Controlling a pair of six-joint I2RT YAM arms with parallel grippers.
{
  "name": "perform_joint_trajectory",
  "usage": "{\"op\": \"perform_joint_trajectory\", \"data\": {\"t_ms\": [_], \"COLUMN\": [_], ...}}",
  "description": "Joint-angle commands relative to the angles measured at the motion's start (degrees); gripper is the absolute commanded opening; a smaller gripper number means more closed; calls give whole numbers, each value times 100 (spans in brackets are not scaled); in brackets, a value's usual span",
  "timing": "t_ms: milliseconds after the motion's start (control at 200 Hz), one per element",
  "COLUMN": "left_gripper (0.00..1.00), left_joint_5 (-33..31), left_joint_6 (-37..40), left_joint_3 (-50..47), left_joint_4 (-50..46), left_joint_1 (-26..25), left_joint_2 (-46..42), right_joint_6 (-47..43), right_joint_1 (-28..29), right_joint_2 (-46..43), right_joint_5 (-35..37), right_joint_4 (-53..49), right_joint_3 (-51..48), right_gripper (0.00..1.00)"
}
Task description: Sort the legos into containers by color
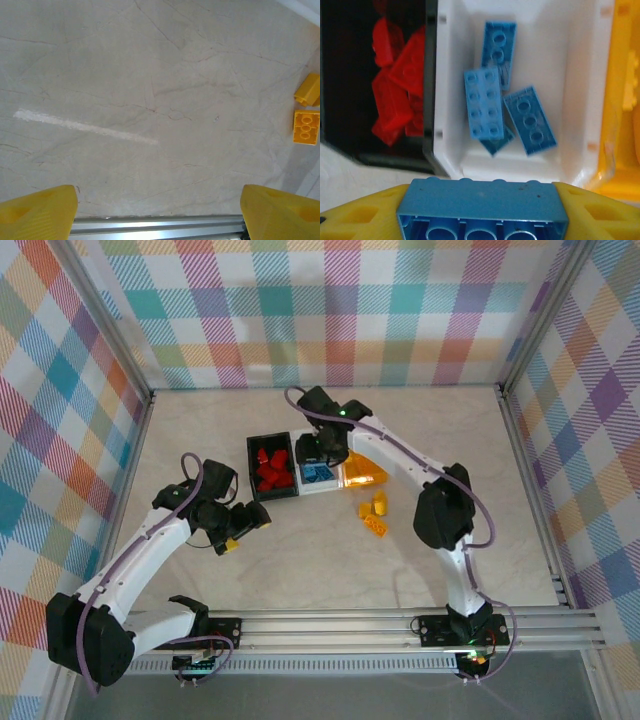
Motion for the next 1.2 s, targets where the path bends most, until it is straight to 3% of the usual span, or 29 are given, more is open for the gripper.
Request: {"op": "perform_joint_trajectory", "data": {"t_ms": [0,155,280,555,735,1000,1195], "left_gripper": [85,85,86,86,86,86,87], "left_joint_5": [-66,-22,20,196,285,464,592], "left_joint_6": [199,331,412,530,601,671,664], "left_joint_3": [189,249,299,414,555,405,527], "left_joint_4": [-316,-393,-376,-80,68,316,511], "left_joint_1": [-32,3,38,74,74,-5,-173], "left_joint_2": [69,226,336,688,869,1026,1376], "right_joint_6": [-169,-160,-135,-134,-254,-849,-964], "right_joint_1": [-158,-330,-428,-459,-458,-461,-477], "right_joint_2": [676,1336,1584,1023,-43,-2348,-3075], "right_joint_5": [-69,-130,-143,-324,-320,-122,-241], "right_joint_4": [-357,-528,-636,-816,-825,-799,-450], "right_joint_3": [605,1450,1846,1721,475,-3219,-4958], "right_gripper": [62,63,70,77,77,77,78]}}
